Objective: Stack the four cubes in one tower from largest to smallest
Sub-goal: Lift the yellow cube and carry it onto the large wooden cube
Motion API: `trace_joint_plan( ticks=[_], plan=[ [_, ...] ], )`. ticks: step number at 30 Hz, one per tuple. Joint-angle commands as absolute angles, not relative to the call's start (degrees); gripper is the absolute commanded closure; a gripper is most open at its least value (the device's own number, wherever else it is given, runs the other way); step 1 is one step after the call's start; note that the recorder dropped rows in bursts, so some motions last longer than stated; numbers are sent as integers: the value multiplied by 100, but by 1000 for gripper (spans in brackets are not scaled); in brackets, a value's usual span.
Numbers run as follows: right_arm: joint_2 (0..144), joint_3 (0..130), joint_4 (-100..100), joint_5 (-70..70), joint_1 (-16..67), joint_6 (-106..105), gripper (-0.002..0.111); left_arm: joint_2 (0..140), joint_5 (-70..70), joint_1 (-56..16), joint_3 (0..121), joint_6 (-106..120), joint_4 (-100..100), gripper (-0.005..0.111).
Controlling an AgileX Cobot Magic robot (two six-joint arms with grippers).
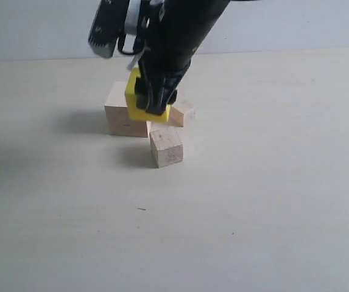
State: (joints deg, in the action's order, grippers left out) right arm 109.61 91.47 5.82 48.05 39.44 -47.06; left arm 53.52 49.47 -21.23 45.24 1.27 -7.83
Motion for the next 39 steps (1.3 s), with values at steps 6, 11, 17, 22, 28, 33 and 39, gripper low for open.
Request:
trace_joint_plan(
  ticks=[6,11,17,22,28,33,39],
  plan=[
    [11496,10239,1843,4963,3315,-5700,108,5375,5080,-2142,4552,136,-813,107],
    [11999,10782,1854,4932,3315,-5724,108,5375,5173,-2142,4552,136,-813,107],
    [12500,11323,1892,5058,3315,-5740,108,5375,5204,-2142,4371,136,-813,107],
    [12681,11667,1892,5058,3315,-5740,108,5375,5035,-2142,4060,128,-813,107],
    [12848,11701,1755,5061,3315,-5829,108,5375,4989,-2142,3993,128,-834,107],
    [12986,11701,1741,4964,3315,-5842,108,5375,4989,-2142,3993,128,-834,107],
    [12997,11701,1698,4926,3315,-5891,108,5375,4978,-2142,3993,128,-834,107]
  ],
)
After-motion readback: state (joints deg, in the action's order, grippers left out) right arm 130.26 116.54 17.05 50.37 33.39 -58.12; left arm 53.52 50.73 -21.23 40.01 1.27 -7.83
